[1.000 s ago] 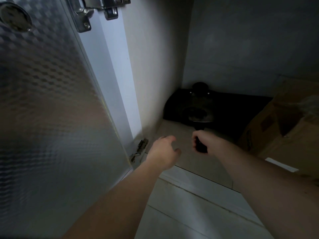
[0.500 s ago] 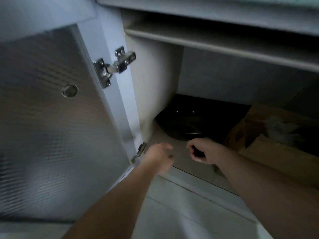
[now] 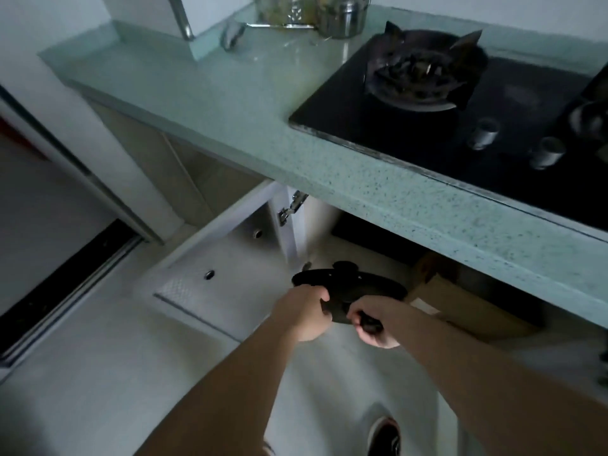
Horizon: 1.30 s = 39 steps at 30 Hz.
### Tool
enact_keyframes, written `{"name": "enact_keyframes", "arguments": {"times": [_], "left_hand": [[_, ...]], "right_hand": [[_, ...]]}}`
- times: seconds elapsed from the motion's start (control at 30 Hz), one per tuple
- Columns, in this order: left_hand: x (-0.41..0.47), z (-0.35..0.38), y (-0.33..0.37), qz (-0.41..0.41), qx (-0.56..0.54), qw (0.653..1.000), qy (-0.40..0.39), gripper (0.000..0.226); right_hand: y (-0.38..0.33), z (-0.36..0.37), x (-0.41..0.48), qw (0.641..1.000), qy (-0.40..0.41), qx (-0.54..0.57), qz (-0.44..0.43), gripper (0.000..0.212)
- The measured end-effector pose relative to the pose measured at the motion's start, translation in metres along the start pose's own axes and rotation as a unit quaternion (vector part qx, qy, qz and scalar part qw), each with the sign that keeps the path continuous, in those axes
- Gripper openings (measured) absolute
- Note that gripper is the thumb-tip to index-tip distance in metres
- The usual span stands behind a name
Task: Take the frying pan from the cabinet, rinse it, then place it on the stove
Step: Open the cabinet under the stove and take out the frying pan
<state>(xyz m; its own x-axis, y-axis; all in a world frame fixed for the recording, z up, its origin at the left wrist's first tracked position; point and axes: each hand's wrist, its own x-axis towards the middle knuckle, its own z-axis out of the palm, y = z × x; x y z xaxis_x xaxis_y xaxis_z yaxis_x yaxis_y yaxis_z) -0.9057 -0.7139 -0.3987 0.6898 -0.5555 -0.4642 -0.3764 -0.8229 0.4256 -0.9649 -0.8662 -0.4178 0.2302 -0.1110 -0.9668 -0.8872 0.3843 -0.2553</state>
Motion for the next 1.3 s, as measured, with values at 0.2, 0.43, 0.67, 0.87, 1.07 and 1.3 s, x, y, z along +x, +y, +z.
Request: {"name": "enact_keyframes", "arguments": {"times": [0.2,0.43,0.67,0.87,1.07,1.3], "left_hand": [[-0.092,-0.046,0.012,0.003,0.020,0.999,0.025,0.037],[-0.215,-0.079,-0.017,0.016,0.011,0.998,0.064,0.040],[-0.321,-0.120,-0.021,0.031,0.020,0.993,0.117,0.041],[-0.402,-0.127,-0.004,0.043,0.032,0.983,0.175,0.038],[-0.480,-0.094,0.048,0.060,0.063,0.974,0.208,0.039],[-0.542,-0.058,0.155,0.144,0.098,0.959,0.222,0.038]], "right_hand": [[0.041,0.033,-0.103,1.000,0.001,-0.001,-0.025,0.028],[0.114,0.086,-0.210,0.997,0.023,-0.004,-0.077,0.021],[0.166,0.108,-0.301,0.992,-0.026,0.063,-0.107,0.017],[0.218,0.102,-0.367,0.982,-0.080,0.066,-0.155,0.016],[0.301,0.053,-0.427,0.969,-0.081,0.037,-0.230,0.018],[0.388,-0.031,-0.498,0.944,-0.034,0.043,-0.325,0.017]]}}
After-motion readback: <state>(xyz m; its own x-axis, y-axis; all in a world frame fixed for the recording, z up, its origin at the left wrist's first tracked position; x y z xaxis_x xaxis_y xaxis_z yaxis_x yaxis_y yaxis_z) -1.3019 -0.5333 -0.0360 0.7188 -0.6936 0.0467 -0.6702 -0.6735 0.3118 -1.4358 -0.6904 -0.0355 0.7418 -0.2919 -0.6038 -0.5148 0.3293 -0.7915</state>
